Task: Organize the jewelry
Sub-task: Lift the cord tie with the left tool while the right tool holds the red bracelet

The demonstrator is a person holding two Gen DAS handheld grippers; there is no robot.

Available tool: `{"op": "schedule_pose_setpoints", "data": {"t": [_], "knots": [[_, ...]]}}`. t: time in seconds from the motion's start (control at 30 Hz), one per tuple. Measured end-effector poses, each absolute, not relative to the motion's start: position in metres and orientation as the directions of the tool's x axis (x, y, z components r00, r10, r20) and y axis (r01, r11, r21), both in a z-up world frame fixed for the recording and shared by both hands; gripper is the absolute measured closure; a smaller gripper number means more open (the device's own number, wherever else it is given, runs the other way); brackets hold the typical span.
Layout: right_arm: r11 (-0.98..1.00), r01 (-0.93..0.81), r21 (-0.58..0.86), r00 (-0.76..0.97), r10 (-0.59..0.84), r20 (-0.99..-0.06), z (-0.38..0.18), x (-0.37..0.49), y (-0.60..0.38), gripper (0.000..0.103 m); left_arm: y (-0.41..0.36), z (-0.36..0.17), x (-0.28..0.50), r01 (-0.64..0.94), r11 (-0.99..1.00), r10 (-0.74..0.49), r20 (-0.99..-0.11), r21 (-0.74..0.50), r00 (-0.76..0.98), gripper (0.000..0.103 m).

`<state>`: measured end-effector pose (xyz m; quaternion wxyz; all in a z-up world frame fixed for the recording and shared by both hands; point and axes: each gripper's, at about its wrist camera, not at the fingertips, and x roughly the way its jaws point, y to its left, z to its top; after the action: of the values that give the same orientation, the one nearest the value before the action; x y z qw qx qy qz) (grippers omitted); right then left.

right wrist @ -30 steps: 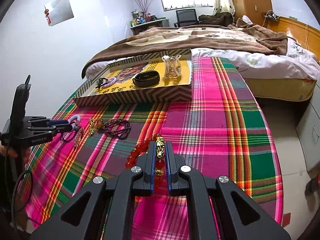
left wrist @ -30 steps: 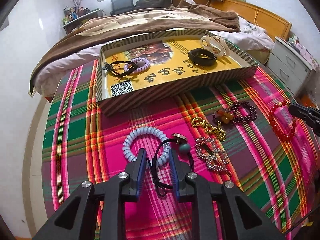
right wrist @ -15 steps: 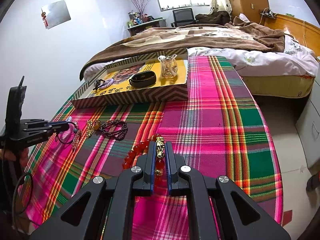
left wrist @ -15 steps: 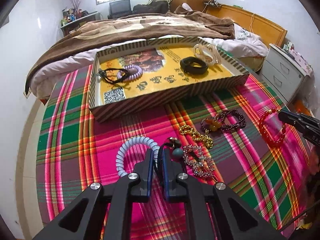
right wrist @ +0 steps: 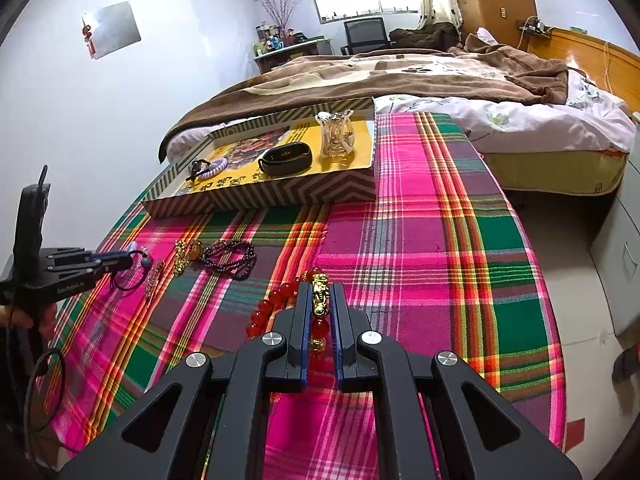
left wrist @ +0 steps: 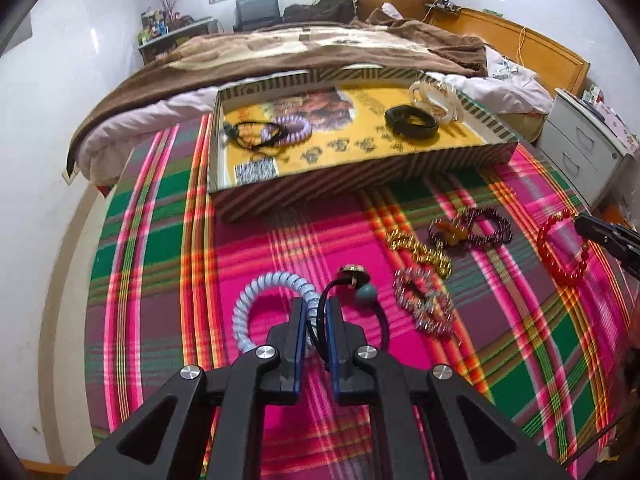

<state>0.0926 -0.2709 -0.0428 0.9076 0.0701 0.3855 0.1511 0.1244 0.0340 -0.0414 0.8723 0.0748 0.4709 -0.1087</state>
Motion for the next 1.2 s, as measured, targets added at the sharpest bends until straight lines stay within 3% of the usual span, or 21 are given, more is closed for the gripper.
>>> {"op": "schedule_pose_setpoints", "data": {"t": [0.07, 0.13, 0.23, 0.3, 0.47, 0.63, 0.77, 0.87, 0.93, 0.97, 1.2], "knots": [[0.944, -0.221, 0.245, 0.658, 0.330, -0.677, -0.042, 0.092, -0.271, 0.094, 0.039, -0.048, 0.122, 0.260, 0.965, -0.107, -0.858, 0.032, 0.503, 0.091], [0.944, -0.222, 0.244, 0.656, 0.330, -0.679, -0.043, 0.093, -0.271, 0.094, 0.045, -0.046, 0.116, 0.230, 0.971, -0.071, -0.853, 0.058, 0.516, 0.083], [0.943, -0.225, 0.245, 0.653, 0.333, -0.680, -0.043, 0.093, -0.269, 0.094, 0.048, -0.038, 0.105, 0.206, 0.972, -0.019, -0.829, 0.117, 0.559, 0.059], [0.943, -0.229, 0.243, 0.655, 0.334, -0.678, -0.042, 0.093, -0.268, 0.094, 0.048, -0.031, 0.097, 0.206, 0.972, -0.032, -0.811, 0.110, 0.584, 0.035], [0.942, -0.232, 0.243, 0.655, 0.336, -0.677, -0.042, 0.091, -0.267, 0.094, 0.037, -0.022, 0.099, 0.242, 0.970, -0.123, -0.791, 0.033, 0.599, 0.035], [0.941, -0.228, 0.249, 0.655, 0.337, -0.677, -0.042, 0.090, -0.270, 0.094, 0.020, -0.033, 0.120, 0.218, 0.973, -0.076, -0.801, 0.069, 0.594, 0.040], [0.941, -0.221, 0.257, 0.658, 0.339, -0.672, -0.041, 0.091, -0.273, 0.094, 0.010, -0.046, 0.128, 0.215, 0.963, 0.008, -0.814, 0.163, 0.581, 0.077], [0.940, -0.225, 0.258, 0.657, 0.342, -0.672, -0.042, 0.092, -0.273, 0.094, 0.005, -0.046, 0.126, 0.244, 0.955, -0.005, -0.817, 0.167, 0.576, 0.078], [0.938, -0.227, 0.261, 0.656, 0.345, -0.671, -0.042, 0.092, -0.274, 0.094, -0.001, -0.044, 0.122, 0.268, 0.947, -0.016, -0.808, 0.177, 0.589, 0.087], [0.938, -0.228, 0.261, 0.658, 0.345, -0.669, -0.041, 0.092, -0.274, 0.094, -0.001, -0.041, 0.121, 0.265, 0.948, -0.016, -0.801, 0.178, 0.598, 0.101], [0.939, -0.231, 0.256, 0.684, 0.344, -0.644, -0.030, 0.090, -0.275, 0.094, 0.005, -0.006, 0.116, 0.276, 0.955, -0.098, -0.756, 0.112, 0.647, 0.103]]}}
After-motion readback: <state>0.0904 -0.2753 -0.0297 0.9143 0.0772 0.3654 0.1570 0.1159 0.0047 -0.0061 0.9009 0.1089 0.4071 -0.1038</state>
